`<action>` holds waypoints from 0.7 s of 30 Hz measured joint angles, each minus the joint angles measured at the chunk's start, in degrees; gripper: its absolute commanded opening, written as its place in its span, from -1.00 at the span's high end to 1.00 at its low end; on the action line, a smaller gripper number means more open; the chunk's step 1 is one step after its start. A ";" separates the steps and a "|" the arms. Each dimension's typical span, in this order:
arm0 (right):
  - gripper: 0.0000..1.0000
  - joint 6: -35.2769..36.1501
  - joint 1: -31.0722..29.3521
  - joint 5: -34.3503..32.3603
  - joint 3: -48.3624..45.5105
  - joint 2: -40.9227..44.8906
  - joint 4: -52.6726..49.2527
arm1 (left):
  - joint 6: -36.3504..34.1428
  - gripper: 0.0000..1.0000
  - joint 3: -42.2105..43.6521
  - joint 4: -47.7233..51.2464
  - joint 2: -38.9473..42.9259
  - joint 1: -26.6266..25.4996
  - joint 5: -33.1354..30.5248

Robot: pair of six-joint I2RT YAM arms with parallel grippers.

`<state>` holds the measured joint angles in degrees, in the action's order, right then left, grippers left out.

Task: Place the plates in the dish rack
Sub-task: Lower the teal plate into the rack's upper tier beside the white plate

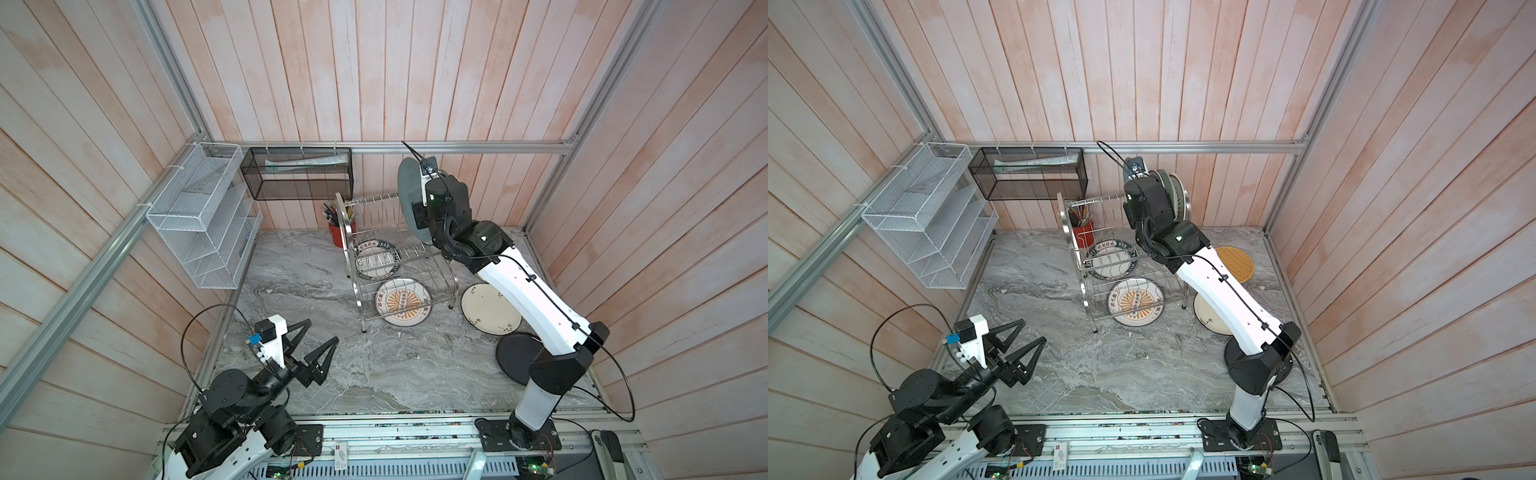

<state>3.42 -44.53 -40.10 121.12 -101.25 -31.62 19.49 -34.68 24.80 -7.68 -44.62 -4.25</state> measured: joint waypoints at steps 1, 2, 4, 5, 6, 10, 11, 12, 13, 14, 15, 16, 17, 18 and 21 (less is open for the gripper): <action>1.00 -0.15 0.00 -0.02 -0.07 0.00 -0.07 | 0.00 -1.00 0.00 0.02 0.02 0.00 0.00; 1.00 -0.26 0.00 -0.02 -0.13 0.00 -0.04 | 0.00 -1.00 0.00 0.00 0.00 0.00 0.00; 1.00 -0.46 0.00 -0.02 -0.24 0.02 -0.04 | 0.00 -1.00 0.00 0.00 -0.02 0.00 0.00; 1.00 -0.61 0.00 -0.04 -0.35 0.07 -0.02 | 0.00 -1.00 0.00 0.00 -0.04 0.00 0.00; 1.00 -0.72 0.00 -0.04 -0.44 0.11 -0.02 | 0.00 -1.00 0.00 0.00 -0.13 0.00 0.00; 1.00 -1.62 0.00 -0.04 -0.68 0.31 -0.13 | 0.00 -1.00 0.00 0.00 -0.52 0.00 0.00; 1.00 -1.86 -0.02 -0.04 -0.76 0.37 -0.17 | 0.02 -1.00 0.00 0.00 -0.57 0.00 0.00; 1.00 -2.03 -0.02 -0.09 -0.85 0.46 -0.26 | 0.00 -1.00 0.00 0.00 -0.61 0.00 0.00; 1.00 -2.25 -0.02 -0.09 -0.90 0.55 -0.37 | 0.00 -1.00 0.00 0.00 -0.63 0.00 0.00; 1.00 -2.54 -0.02 -0.09 -1.03 0.66 -0.57 | 0.00 -1.00 0.00 0.00 -0.63 0.04 0.00; 1.00 -2.78 -0.04 -0.11 -1.16 0.81 -0.70 | 0.00 -1.00 0.00 0.00 -0.63 0.07 0.00; 1.00 -2.97 -0.07 -0.13 -1.33 0.94 -0.85 | 0.02 -1.00 0.00 0.00 -0.63 0.09 0.00; 1.00 -3.13 -0.09 -0.13 -1.49 1.20 -1.22 | 0.02 -1.00 0.00 0.00 -0.66 0.11 0.02; 1.00 -3.23 -0.15 -0.13 -1.79 1.46 -1.46 | 0.02 -1.00 0.00 0.00 -0.70 0.11 0.00; 1.00 -3.45 -0.55 -0.42 -2.99 2.38 -1.88 | 0.02 -1.00 0.00 0.00 -0.96 0.11 0.00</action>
<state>-0.03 -45.08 -40.51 118.13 -98.87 -33.50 19.51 -34.68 24.80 -8.64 -44.51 -4.25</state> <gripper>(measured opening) 0.087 0.999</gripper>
